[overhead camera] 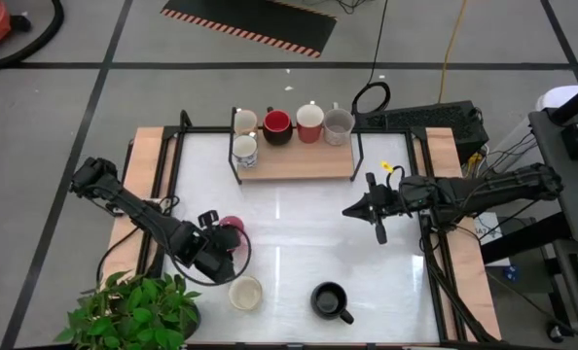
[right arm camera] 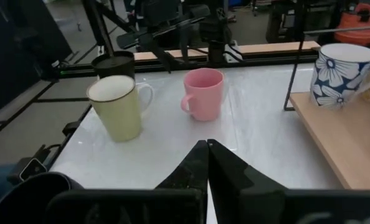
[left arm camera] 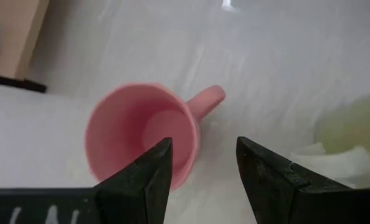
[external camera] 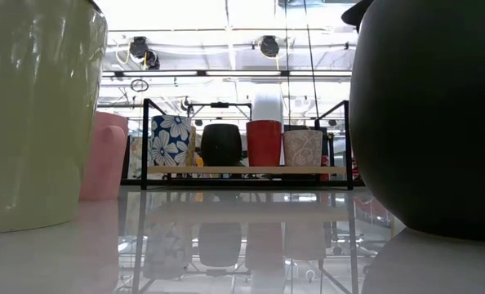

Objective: Place coffee mugs
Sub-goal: Put the pink mug on the shelf

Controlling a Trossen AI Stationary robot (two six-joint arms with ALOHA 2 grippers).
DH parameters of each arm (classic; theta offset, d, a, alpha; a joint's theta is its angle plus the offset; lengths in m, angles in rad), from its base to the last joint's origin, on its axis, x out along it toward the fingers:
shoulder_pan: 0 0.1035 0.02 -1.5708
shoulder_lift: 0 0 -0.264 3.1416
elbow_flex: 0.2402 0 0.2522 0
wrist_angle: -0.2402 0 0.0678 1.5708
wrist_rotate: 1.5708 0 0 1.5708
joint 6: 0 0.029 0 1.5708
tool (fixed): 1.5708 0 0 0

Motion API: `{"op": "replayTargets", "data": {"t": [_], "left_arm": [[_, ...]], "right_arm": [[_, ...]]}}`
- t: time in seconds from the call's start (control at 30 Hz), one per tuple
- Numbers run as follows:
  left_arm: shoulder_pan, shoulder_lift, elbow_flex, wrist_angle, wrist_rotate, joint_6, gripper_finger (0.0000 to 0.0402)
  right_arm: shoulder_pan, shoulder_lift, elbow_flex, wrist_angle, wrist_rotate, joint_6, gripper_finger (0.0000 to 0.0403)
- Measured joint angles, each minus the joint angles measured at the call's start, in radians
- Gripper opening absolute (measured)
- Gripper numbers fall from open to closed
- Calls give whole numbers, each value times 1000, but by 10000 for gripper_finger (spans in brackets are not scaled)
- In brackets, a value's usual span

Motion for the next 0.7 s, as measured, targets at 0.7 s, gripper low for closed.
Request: {"op": "replayTargets", "data": {"t": [0.7], "left_arm": [[80, -2, -184, 50, 119, 202, 176]], "right_arm": [[18, 0, 0, -46, 0, -36, 0]]}}
